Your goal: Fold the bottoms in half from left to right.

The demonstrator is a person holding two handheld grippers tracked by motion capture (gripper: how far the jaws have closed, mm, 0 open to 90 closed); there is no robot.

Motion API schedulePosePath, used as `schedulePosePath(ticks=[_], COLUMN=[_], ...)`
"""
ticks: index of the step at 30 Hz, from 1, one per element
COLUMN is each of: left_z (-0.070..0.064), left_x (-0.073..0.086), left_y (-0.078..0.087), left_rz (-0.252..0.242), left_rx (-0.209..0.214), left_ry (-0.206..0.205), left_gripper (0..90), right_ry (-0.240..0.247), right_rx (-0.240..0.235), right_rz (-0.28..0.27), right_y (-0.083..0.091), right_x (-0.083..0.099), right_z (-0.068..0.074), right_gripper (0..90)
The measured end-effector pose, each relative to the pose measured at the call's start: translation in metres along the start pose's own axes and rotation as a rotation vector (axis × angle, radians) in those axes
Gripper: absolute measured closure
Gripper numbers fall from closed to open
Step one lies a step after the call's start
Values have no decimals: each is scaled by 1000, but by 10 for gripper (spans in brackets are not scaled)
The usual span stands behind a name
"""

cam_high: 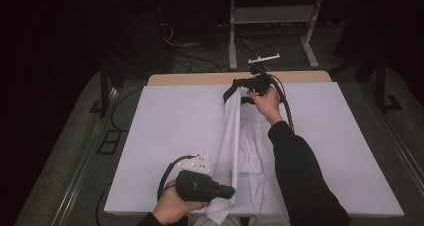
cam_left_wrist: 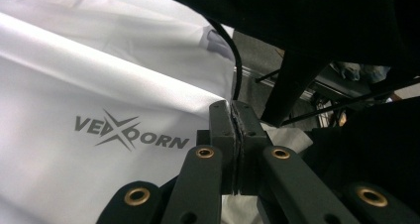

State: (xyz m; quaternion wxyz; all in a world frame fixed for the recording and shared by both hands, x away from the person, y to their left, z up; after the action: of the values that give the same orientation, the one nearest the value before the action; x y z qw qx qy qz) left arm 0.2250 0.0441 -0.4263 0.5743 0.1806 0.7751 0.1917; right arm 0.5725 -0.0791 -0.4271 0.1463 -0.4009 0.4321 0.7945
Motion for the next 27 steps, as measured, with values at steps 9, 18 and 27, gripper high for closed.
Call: schedulePosePath(ticks=[9,18,27], left_z=[-1,-5,-5], left_x=[-14,-28,-34], left_y=[-24,-47,-74], left_rz=[0,-40,-53], left_rx=[41,80,103], left_ry=[-25,-28,-10], left_gripper=[876,877,877], right_ry=[-8,-21,-48], right_rx=[-20,-16,-12], right_rz=[6,-5,-12], right_y=[9,22,37], right_x=[1,7,15], right_z=[-13,-27,-49], right_gripper=[855,855,855])
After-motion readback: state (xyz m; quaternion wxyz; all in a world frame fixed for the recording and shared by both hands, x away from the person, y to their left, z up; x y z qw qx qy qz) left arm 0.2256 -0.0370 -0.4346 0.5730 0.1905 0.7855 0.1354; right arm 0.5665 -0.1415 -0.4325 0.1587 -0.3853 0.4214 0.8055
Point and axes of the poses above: each handheld gripper's, and its own axes: y roughly backward along the jaws, x roughly out of its underside, z roughly to its left, the point moved 8 cm from there along -y, roughly forward along the jaws, and after that the axes turned 4 degrees about -y, right-handed, at the moved point
